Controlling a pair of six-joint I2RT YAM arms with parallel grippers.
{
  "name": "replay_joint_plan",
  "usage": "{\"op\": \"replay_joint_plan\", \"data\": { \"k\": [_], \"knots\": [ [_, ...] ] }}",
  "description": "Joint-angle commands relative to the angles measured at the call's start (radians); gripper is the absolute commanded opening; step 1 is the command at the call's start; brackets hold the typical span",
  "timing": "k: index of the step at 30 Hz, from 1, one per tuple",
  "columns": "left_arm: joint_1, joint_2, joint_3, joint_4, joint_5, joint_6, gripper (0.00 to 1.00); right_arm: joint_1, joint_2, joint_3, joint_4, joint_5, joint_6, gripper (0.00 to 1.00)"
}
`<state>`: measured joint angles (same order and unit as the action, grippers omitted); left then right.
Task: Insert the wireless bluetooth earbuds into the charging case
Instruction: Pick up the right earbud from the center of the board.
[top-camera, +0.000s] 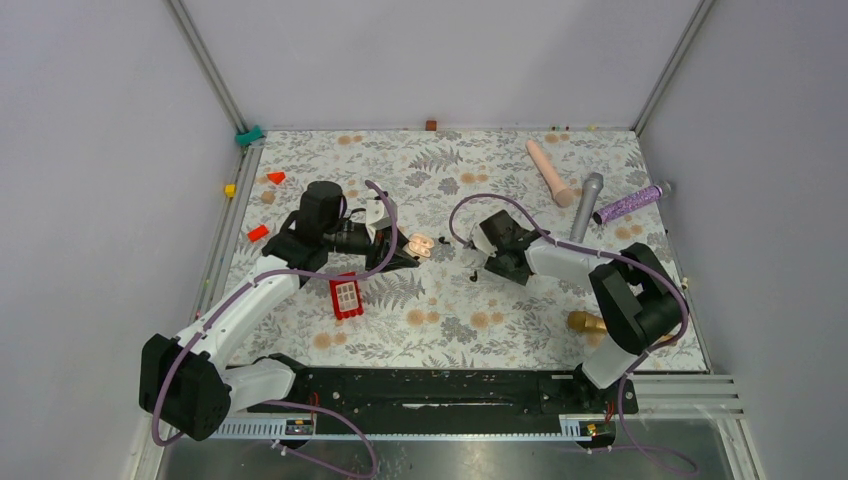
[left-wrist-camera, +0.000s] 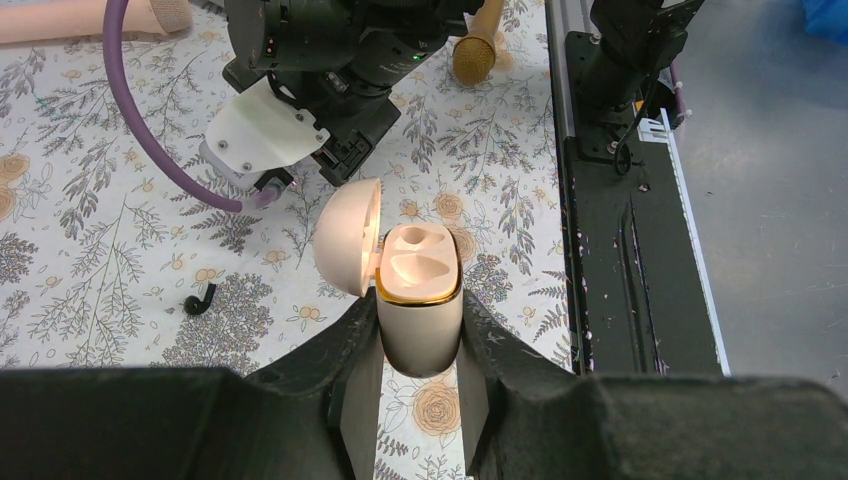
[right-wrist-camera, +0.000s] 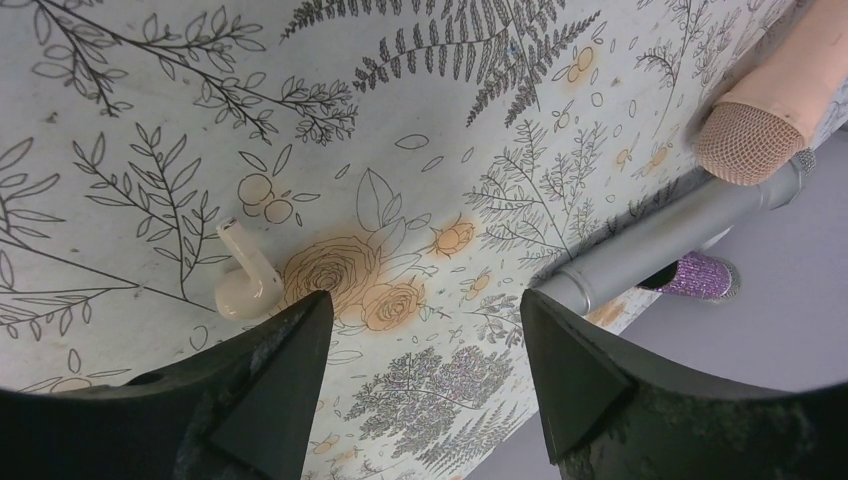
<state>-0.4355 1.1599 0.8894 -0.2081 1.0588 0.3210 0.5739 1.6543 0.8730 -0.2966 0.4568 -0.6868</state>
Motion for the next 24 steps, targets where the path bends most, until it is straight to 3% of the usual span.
{"op": "replay_joint_plan", "data": {
  "k": [1,4,8,15,21,24],
  "knots": [
    [0.002,-0.028,-0.003,0.051,0.031,0.004,0.0,0.001,-0.022,0.041,0.009,0.04,-0.012,0.77],
    [0.003,-0.034,-0.005,0.052,0.031,0.005,0.0,0.001,-0.08,0.04,-0.042,-0.008,-0.031,0.77],
    [0.002,-0.034,-0.005,0.052,0.031,0.006,0.0,0.001,-0.225,-0.032,-0.08,-0.209,-0.17,0.75],
    [0.001,-0.033,-0.005,0.052,0.034,0.007,0.0,-0.024,-0.488,-0.297,0.107,-0.493,-0.487,0.67],
    [0.002,-0.041,-0.006,0.052,0.037,0.005,0.0,-0.027,-0.477,-0.367,0.163,-0.57,-0.615,0.68],
    [0.002,-0.042,-0.004,0.052,0.039,0.004,0.0,-0.035,-0.408,-0.379,0.26,-0.532,-0.626,0.61]
  ]
}}
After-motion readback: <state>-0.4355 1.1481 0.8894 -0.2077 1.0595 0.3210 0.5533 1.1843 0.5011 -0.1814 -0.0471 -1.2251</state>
